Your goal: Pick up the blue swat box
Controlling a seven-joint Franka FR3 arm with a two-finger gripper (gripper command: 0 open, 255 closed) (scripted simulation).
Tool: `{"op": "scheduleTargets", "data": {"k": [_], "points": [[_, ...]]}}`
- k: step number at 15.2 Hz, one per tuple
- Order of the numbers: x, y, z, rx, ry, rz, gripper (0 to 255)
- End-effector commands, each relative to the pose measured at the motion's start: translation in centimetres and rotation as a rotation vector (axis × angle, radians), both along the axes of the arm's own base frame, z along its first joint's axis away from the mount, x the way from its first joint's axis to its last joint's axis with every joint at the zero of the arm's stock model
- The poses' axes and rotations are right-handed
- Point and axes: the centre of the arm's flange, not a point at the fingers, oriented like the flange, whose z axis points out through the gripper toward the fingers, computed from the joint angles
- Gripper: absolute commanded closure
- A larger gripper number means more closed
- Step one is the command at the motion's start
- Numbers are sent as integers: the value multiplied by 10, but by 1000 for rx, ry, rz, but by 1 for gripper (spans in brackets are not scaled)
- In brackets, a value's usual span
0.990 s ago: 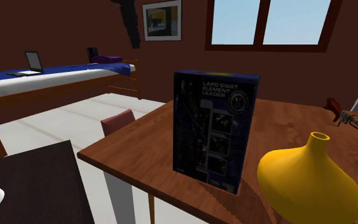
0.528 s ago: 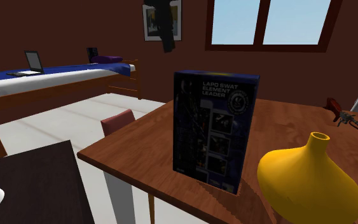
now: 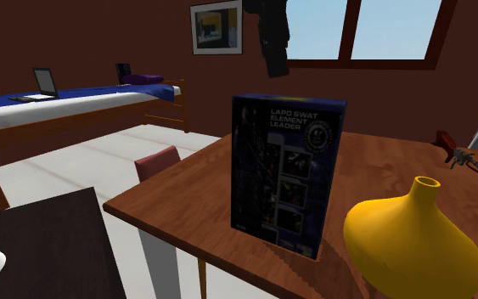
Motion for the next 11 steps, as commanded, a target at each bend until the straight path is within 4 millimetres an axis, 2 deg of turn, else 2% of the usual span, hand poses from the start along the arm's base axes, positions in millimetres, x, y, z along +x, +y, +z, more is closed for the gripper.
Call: {"op": "scheduleTargets", "data": {"k": [1, 7, 8, 11], "points": [[15, -24, -2, -1, -10, -36, 0], [45, -94, -10, -1, -40, -144, 0], [48, -101, -11, -1, -43, -154, 0], [48, -101, -27, -1, -43, -154, 0]]}}
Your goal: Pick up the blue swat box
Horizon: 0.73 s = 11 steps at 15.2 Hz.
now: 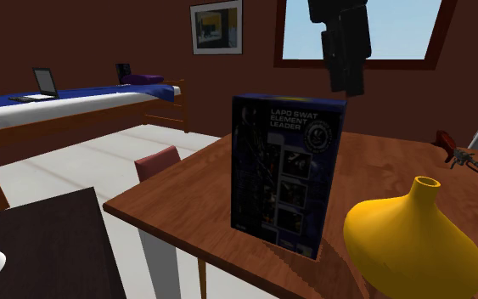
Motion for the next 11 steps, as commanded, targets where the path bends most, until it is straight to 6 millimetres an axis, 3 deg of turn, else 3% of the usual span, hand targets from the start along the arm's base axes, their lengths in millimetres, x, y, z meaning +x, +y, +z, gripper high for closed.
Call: {"op": "scheduleTargets", "data": {"k": [1, 6, 7, 11], "points": [[1, -1, -10, 0, -1, -2, 0], [1, -1, -29, 0, -1, -2, 0], [1, -1, -29, 0, -1, -1, 255], [0, -1, -29, 0, -1, -1, 255]]}}
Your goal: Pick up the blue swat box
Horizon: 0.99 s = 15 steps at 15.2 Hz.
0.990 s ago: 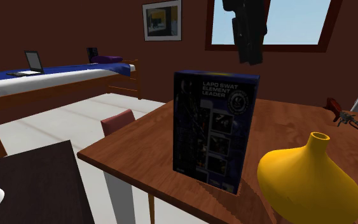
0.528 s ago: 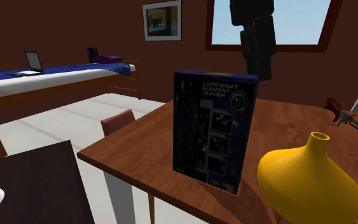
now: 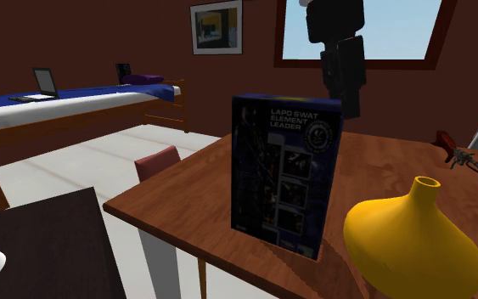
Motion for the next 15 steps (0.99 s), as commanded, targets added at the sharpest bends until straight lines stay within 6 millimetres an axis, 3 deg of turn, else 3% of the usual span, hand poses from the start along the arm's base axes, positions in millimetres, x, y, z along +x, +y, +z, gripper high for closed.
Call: {"op": "scheduleTargets", "data": {"k": [1, 5, 15], "points": [[0, 1, -1, 2, 2, 1, 255], [1, 1, -2, 1, 2, 1, 255], [1, 1, 51, 1, 2, 1, 255]]}}
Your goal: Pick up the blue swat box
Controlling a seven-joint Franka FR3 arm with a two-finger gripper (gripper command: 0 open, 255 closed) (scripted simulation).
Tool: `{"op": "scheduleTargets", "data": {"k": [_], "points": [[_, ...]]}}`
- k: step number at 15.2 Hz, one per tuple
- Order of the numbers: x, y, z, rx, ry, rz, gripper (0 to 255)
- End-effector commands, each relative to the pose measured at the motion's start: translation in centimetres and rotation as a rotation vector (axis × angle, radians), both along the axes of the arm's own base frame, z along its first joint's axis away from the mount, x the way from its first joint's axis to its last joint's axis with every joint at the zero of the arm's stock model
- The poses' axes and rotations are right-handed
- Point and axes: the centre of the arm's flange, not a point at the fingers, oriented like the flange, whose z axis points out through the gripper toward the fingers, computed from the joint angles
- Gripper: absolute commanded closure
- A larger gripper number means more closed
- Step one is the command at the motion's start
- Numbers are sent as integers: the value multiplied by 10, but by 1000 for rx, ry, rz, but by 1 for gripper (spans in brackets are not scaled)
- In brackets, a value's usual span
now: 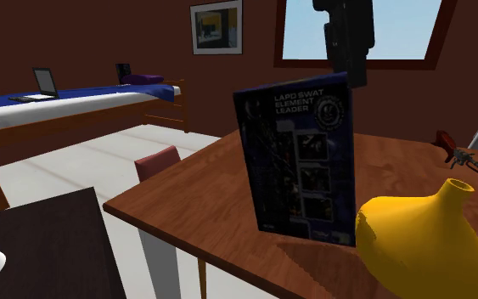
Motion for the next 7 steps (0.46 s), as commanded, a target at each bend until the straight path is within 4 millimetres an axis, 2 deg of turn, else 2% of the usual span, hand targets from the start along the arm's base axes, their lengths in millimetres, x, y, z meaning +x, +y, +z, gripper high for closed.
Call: {"op": "scheduleTargets", "data": {"k": [1, 5, 7], "points": [[0, 1, 13, -3, -5, 0, 255], [0, 1, 34, -3, -5, 0, 255], [0, 1, 35, -3, -5, 0, 255]]}}
